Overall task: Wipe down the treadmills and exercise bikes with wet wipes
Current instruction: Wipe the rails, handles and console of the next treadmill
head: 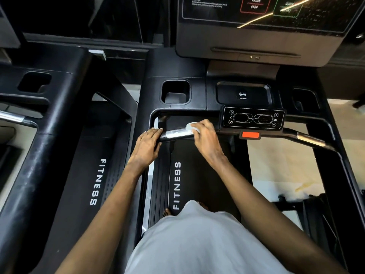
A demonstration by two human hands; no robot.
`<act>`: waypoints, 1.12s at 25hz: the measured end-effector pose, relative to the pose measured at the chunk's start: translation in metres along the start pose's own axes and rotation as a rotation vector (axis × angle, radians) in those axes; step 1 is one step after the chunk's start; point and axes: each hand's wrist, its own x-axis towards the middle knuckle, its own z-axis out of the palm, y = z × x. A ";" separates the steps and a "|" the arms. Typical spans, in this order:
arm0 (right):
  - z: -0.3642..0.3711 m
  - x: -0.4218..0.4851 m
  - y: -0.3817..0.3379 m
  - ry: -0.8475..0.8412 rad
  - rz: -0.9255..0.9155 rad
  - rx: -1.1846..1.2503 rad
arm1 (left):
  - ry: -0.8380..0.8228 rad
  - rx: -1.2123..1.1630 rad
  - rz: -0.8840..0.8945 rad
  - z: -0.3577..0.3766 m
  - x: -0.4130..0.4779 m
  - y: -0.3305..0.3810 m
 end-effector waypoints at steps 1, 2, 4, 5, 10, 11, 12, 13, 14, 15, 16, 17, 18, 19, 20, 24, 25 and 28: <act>-0.004 -0.001 0.007 0.028 0.039 0.011 | 0.007 -0.023 0.011 0.000 -0.001 -0.002; -0.006 -0.004 0.012 0.056 0.062 0.015 | 0.020 -0.049 0.017 0.000 -0.003 -0.003; -0.004 -0.009 0.010 0.070 0.046 -0.005 | 0.059 -0.089 0.018 0.003 -0.005 -0.003; 0.001 -0.010 0.005 0.060 0.013 -0.016 | 0.073 -0.100 0.006 0.004 -0.006 -0.003; 0.018 -0.004 -0.012 -0.037 -0.055 -0.051 | 0.089 -0.082 -0.059 0.006 -0.010 -0.007; 0.016 -0.004 -0.010 -0.018 -0.024 -0.035 | 0.087 -0.082 -0.059 0.006 -0.010 -0.008; 0.015 -0.005 -0.007 0.006 0.003 -0.017 | 0.089 -0.088 -0.066 0.006 -0.011 -0.007; 0.015 -0.007 -0.004 0.023 0.015 -0.005 | 0.094 -0.101 -0.075 0.007 -0.011 -0.007; 0.015 -0.008 -0.004 0.027 0.012 -0.007 | 0.103 -0.114 -0.083 0.008 -0.011 -0.006; 0.016 -0.007 -0.007 0.015 -0.001 -0.021 | 0.116 -0.126 -0.089 0.009 -0.012 -0.005; 0.019 -0.006 -0.013 -0.006 -0.019 -0.036 | 0.130 -0.133 -0.093 0.010 -0.013 -0.006; 0.023 -0.005 -0.020 -0.028 -0.037 -0.042 | 0.142 -0.142 -0.101 0.010 -0.013 -0.008; 0.025 -0.004 -0.025 -0.043 -0.053 -0.038 | 0.155 -0.158 -0.129 0.009 -0.013 -0.008; 0.027 -0.003 -0.027 -0.049 -0.067 -0.029 | 0.166 -0.178 -0.177 0.008 -0.014 -0.008; 0.027 -0.002 -0.026 -0.040 -0.073 -0.021 | 0.168 -0.198 -0.233 0.007 -0.015 -0.006; 0.023 -0.005 -0.011 0.002 -0.018 0.006 | 0.156 -0.245 -0.396 0.004 -0.025 -0.003; 0.026 -0.004 -0.015 -0.018 -0.033 -0.002 | 0.152 -0.252 -0.416 0.003 -0.028 -0.003; 0.045 0.000 -0.041 -0.123 -0.151 -0.004 | 0.133 -0.267 -0.464 0.002 -0.031 -0.002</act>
